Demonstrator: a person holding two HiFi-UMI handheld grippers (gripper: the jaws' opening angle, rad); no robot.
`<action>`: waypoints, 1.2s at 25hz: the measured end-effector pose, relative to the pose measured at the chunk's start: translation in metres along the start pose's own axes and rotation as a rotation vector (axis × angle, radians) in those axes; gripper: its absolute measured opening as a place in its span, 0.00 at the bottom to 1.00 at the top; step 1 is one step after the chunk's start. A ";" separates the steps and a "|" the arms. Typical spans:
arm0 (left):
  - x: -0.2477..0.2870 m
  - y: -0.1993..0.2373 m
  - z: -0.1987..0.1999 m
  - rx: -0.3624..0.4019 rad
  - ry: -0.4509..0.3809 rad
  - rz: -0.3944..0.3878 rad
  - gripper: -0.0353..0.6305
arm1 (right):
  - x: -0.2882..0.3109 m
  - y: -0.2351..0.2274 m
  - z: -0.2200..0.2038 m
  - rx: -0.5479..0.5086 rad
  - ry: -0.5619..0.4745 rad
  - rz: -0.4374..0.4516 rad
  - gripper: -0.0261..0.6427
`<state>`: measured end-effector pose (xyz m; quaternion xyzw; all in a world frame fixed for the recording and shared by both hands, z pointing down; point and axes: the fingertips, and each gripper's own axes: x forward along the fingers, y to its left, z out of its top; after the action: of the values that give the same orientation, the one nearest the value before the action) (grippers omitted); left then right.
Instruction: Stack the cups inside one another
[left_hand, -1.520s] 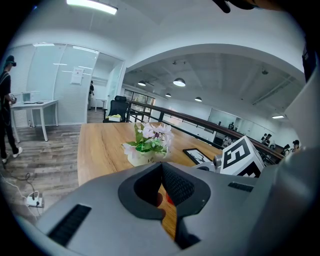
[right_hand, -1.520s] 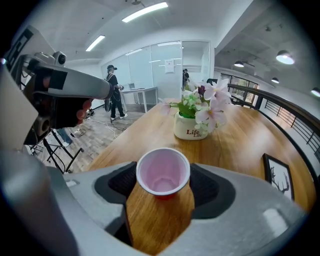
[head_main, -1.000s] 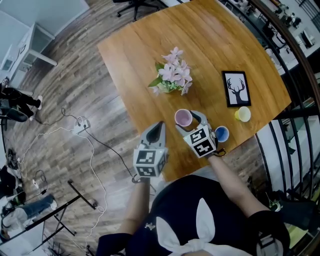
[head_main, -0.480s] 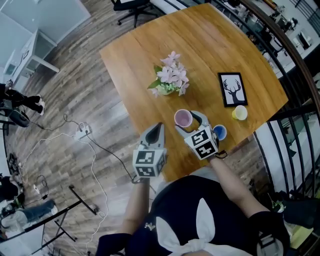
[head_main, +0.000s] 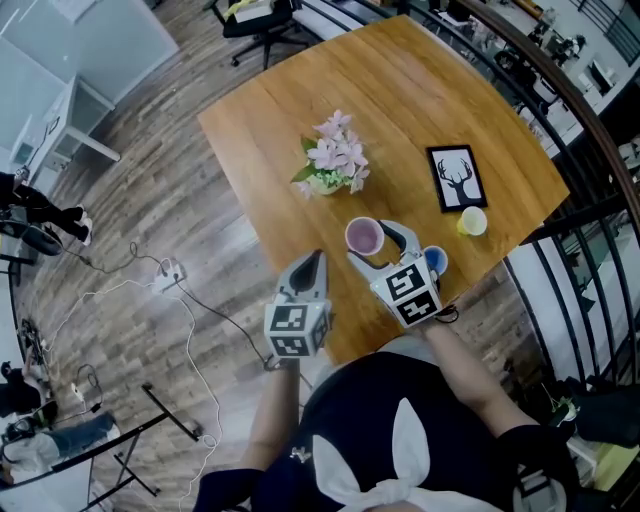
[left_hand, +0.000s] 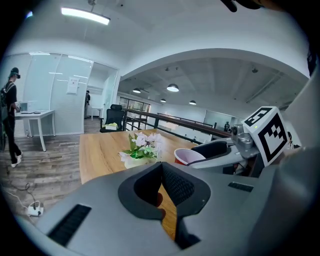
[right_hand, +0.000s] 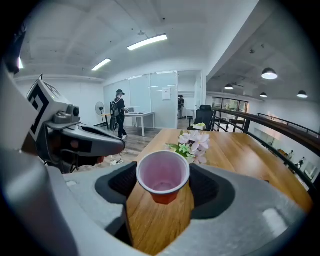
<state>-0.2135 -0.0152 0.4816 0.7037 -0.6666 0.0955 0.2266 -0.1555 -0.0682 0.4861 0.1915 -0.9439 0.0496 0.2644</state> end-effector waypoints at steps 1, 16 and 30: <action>-0.001 -0.002 0.000 0.001 -0.001 -0.002 0.08 | -0.004 0.000 0.002 -0.002 -0.007 -0.005 0.52; -0.011 -0.036 0.001 0.028 0.003 -0.064 0.08 | -0.054 0.004 0.008 0.005 -0.067 -0.080 0.52; 0.001 -0.076 -0.014 0.081 0.021 -0.181 0.08 | -0.099 -0.013 -0.017 0.065 -0.070 -0.203 0.52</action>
<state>-0.1362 -0.0086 0.4799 0.7684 -0.5937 0.1089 0.2127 -0.0645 -0.0438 0.4496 0.2962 -0.9263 0.0465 0.2284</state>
